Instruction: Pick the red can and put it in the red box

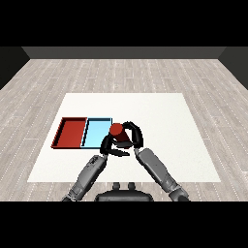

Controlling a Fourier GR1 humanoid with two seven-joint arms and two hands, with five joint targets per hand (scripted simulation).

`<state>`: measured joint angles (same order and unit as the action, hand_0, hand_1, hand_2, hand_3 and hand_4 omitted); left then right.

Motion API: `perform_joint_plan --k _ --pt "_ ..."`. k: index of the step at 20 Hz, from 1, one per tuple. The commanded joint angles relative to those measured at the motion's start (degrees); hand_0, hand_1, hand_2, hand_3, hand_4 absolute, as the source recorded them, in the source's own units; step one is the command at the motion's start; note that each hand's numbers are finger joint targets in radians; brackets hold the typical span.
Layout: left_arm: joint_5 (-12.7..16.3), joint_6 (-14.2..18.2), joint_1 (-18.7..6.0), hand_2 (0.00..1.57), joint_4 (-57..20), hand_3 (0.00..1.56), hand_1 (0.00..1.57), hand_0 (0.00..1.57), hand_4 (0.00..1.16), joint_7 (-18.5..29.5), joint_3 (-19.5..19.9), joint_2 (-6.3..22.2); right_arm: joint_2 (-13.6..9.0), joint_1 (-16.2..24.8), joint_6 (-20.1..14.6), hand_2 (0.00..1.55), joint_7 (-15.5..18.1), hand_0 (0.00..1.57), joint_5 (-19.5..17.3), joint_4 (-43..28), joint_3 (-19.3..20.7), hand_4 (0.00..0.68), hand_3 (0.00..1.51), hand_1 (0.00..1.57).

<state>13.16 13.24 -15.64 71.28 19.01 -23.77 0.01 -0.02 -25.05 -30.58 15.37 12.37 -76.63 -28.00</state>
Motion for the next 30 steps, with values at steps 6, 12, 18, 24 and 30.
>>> perform_joint_plan --k 6,12,18,24,30 --pt "4.75 -3.44 -3.17 0.00 -5.88 0.00 0.00 0.00 0.00 3.54 0.62 0.00 0.02 -4.09 -0.33 1.43 -0.66 1.45 3.69 1.03 -1.11 0.625 1.37 1.45" --pt "3.48 0.83 -2.29 0.00 -1.14 0.00 0.00 0.00 0.00 0.13 -3.34 -0.01 0.02 -8.72 -3.94 1.45 2.55 1.49 9.68 5.93 -4.85 0.617 1.38 1.49" --pt "6.57 2.26 -5.24 0.00 -3.07 0.00 0.00 0.00 0.00 1.42 -5.10 0.00 0.02 -5.77 -2.30 1.46 1.74 1.48 6.05 3.71 -5.11 0.632 1.37 1.48" --pt "1.64 11.60 -2.88 0.00 -0.52 0.00 0.00 0.00 0.60 -2.44 -5.38 0.03 0.01 -5.98 -0.95 1.45 6.83 1.46 9.04 8.27 -5.62 0.626 1.37 1.46" --pt "4.52 17.35 -5.90 1.50 -6.35 1.38 1.57 1.57 0.91 -3.56 -4.32 0.02 0.01 -8.51 -3.99 1.46 4.41 1.53 11.71 6.75 -8.44 0.626 1.38 1.53"
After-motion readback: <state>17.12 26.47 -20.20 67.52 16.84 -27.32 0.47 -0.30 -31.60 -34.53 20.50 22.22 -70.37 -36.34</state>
